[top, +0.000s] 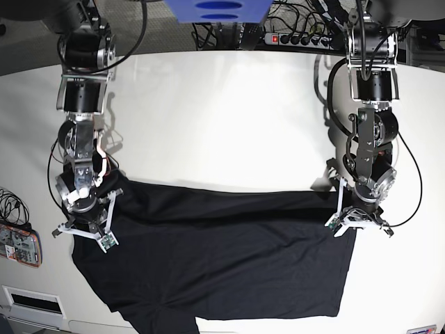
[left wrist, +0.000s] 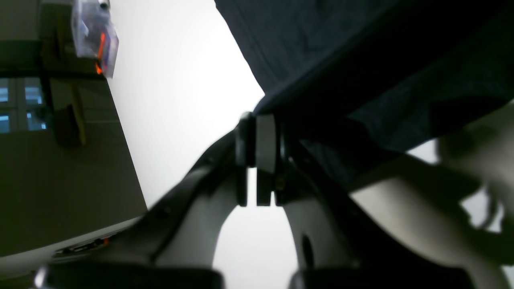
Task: Fold the T-shirt properly
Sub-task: 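Lift the shirt's shoulder edge with both grippers and pull toward the hem, then lower the held shoulder edge onto the shirt body with both grippers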
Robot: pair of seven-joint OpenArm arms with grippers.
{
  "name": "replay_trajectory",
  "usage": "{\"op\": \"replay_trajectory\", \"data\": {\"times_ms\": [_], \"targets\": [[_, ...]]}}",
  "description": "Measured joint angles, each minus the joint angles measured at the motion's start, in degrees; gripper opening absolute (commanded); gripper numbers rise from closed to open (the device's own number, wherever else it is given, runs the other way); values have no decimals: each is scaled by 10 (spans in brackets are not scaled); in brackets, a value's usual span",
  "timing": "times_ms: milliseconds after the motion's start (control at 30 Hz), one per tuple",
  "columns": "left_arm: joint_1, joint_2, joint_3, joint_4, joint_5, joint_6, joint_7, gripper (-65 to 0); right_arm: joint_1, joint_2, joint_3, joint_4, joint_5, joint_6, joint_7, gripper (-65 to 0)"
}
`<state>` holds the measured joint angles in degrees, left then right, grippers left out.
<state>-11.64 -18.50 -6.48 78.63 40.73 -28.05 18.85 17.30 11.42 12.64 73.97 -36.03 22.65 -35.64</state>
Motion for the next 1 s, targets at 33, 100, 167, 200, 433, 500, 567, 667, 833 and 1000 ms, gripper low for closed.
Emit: {"op": "replay_trajectory", "data": {"times_ms": [33,100,167,200,433,500,567,667,833,1000], "targets": [[-3,-1,5,-1,0,-1,2,-650,3,-1,0,-9,0,1,-1,-650],[-21,-1,17,-16,1,-2,4,-650,9,-2,0,-33,0,3,-5,-650],[-50,1,27,-49,0,-3,4,-650,19,-3,0,-51,0,3,-7,-650],[-60,2,29,-58,0,0,2,-650,25,-3,-5,-58,-1,3,-7,-650],[-82,-2,38,-131,1,-3,8,-650,57,-3,-32,-117,0,1,0,-650],[-98,-2,48,-134,1,-3,7,-650,57,-3,-32,-137,-2,1,-1,-650],[-117,-2,54,-134,0,-1,0,-650,57,-3,-32,-151,-2,1,-3,-650],[-123,-4,72,-130,19,8,-4,-650,70,-3,-32,-160,-3,3,-6,-650],[-109,-2,95,-135,119,-5,-2,-650,87,-3,-32,-151,-3,-1,2,-650],[-115,-2,97,-134,133,0,-5,-650,78,-3,-32,-154,-4,1,-5,-650]]}}
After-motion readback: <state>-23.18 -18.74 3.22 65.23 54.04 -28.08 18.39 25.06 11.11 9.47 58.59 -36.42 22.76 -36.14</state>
